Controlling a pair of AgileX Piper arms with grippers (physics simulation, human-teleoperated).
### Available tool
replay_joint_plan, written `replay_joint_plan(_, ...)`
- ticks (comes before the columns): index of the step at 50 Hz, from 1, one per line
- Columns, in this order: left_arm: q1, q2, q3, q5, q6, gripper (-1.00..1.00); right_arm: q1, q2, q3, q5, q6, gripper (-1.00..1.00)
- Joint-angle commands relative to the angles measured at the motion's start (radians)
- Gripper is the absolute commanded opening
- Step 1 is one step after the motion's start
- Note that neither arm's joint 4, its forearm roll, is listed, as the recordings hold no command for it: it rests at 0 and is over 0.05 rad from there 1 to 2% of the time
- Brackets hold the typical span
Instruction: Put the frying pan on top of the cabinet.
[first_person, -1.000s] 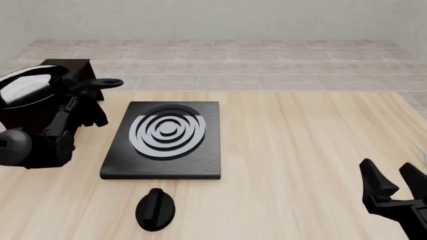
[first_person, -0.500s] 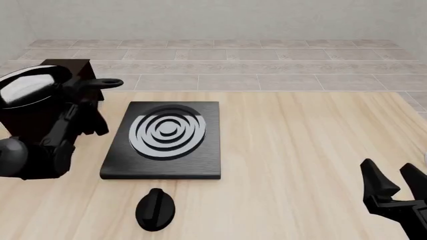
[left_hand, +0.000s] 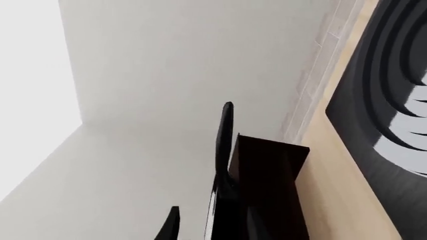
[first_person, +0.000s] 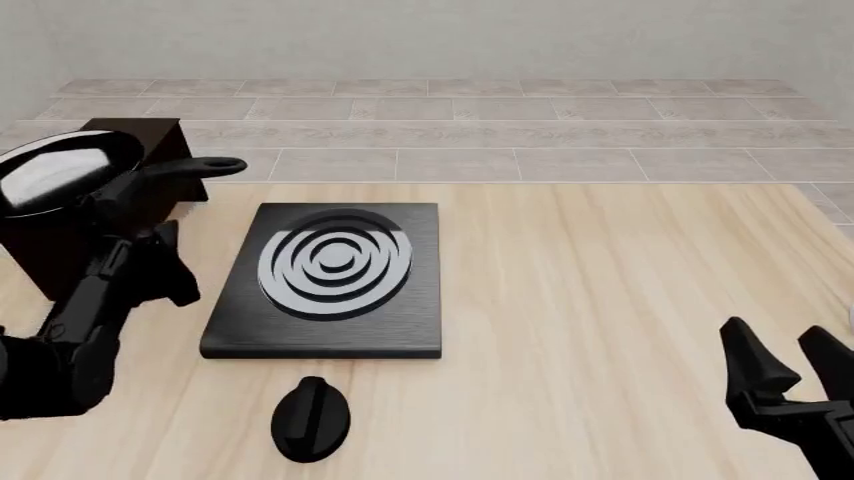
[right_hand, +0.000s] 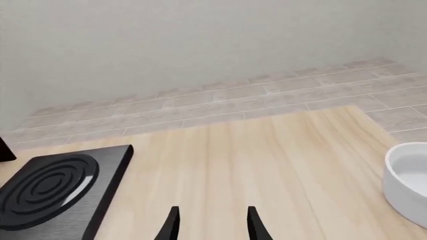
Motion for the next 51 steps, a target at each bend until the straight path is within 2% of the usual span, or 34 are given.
replay_joint_plan(1, 0.010, -0.163, 0.117, -0.030, 0.004, 1.00, 0.004, -0.009, 0.000, 0.006, 0.004, 1.00)
replay_joint_plan(8, 0.004, -0.273, 0.248, -0.023, -0.025, 1.00, 0.003, -0.041, 0.000, 0.037, 0.009, 1.00)
replay_joint_plan(9, 0.004, -0.274, 0.248, -0.022, -0.025, 1.00, 0.003, -0.044, 0.000, 0.040, 0.009, 1.00)
replay_joint_plan(10, 0.004, -0.291, 0.291, -0.050, -0.007, 1.00, 0.003, -0.046, 0.000, 0.041, 0.009, 1.00)
replay_joint_plan(12, 0.004, -0.312, 0.324, -0.050, -0.029, 1.00, 0.004, -0.046, 0.000, 0.040, 0.010, 1.00)
replay_joint_plan(13, -0.001, -0.354, 0.368, -0.052, -0.013, 1.00, 0.004, -0.047, 0.000, 0.042, 0.011, 1.00)
replay_joint_plan(17, 0.000, -0.452, 0.434, -0.027, -0.030, 1.00, 0.004, -0.047, 0.000, 0.042, 0.014, 1.00)
replay_joint_plan(19, -0.001, -0.547, 0.439, 0.071, -0.043, 1.00, 0.004, -0.046, 0.000, 0.041, 0.013, 1.00)
replay_joint_plan(21, -0.012, -0.741, 0.439, 0.251, -0.046, 1.00, 0.004, -0.041, 0.000, 0.036, 0.014, 1.00)
replay_joint_plan(24, -0.014, -1.123, 0.439, 0.620, -0.069, 1.00, 0.006, -0.036, 0.000, 0.033, 0.013, 1.00)
replay_joint_plan(25, -0.011, -1.291, 0.439, 0.773, -0.094, 1.00, 0.009, -0.039, 0.000, 0.036, 0.011, 1.00)
replay_joint_plan(28, -0.023, -1.605, 0.438, 1.055, -0.121, 1.00, 0.010, -0.048, 0.000, 0.042, 0.007, 1.00)
replay_joint_plan(30, -0.024, -1.606, 0.387, 1.111, -0.169, 1.00, 0.013, -0.059, 0.000, 0.052, 0.004, 1.00)
replay_joint_plan(32, -0.042, -1.606, 0.345, 1.125, -0.174, 1.00, 0.012, -0.071, 0.000, 0.063, 0.002, 1.00)
replay_joint_plan(34, -0.042, -1.606, 0.271, 1.193, -0.217, 1.00, 0.012, -0.079, 0.000, 0.070, -0.003, 1.00)
replay_joint_plan(36, -0.040, -1.606, 0.245, 1.212, -0.212, 1.00, 0.018, -0.094, 0.000, 0.082, -0.008, 1.00)
replay_joint_plan(37, -0.034, -1.606, 0.197, 1.260, -0.244, 1.00, 0.018, -0.098, 0.000, 0.086, -0.009, 1.00)
replay_joint_plan(43, -0.009, -1.606, 0.024, 1.435, -0.306, 1.00, 0.027, -0.138, 0.000, 0.118, -0.028, 1.00)
replay_joint_plan(45, -0.012, -1.606, -0.074, 1.511, -0.328, 1.00, 0.026, -0.147, 0.000, 0.127, -0.028, 1.00)
replay_joint_plan(46, -0.005, -1.606, -0.166, 1.603, -0.366, 1.00, 0.028, -0.156, 0.000, 0.135, -0.030, 1.00)
replay_joint_plan(48, -0.010, -1.606, -0.249, 1.659, -0.372, 1.00, 0.031, -0.186, 0.000, 0.160, -0.035, 1.00)
replay_joint_plan(51, -0.004, -1.606, -0.481, 1.873, -0.430, 1.00, 0.028, -0.222, 0.000, 0.187, -0.038, 1.00)
